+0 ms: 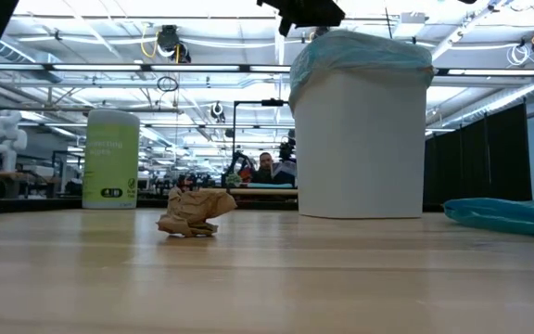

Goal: Place trash/remove bag and relplace
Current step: Put the brown paper trash into the trash bin

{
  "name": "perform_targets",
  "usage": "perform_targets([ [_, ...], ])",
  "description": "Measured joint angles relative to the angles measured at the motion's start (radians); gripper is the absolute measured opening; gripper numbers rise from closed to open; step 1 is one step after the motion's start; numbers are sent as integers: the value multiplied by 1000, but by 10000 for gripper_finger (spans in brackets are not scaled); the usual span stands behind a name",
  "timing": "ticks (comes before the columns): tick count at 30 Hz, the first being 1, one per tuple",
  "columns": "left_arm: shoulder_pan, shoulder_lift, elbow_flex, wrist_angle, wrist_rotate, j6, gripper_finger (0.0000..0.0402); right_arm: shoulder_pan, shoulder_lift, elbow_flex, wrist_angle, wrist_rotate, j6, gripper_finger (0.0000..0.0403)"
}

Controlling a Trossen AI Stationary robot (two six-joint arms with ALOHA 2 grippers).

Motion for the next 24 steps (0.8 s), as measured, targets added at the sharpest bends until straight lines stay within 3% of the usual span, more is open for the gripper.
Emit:
perform_targets([
  [3, -9, -17, 43, -111, -1, 57, 97, 0, 0, 0, -7, -18, -20, 206],
  [8, -92, -106, 57, -341, -3, 160, 18, 4, 11, 0, -9, -87, -29, 206],
  [10, -136, -131, 53, -413, -3, 158, 8, 7, 26, 0, -9, -117, -18, 206],
  [15, -256, -165, -74, -527, -20, 143, 2, 34, 97, 0, -8, -153, 16, 206],
  [18, -317, -190, -222, -498, -54, 74, 1, 64, 145, 0, -8, -154, 53, 206],
  [24, -381, -325, -618, -89, -70, -62, 1, 126, 224, 0, -8, -157, 148, 206],
])
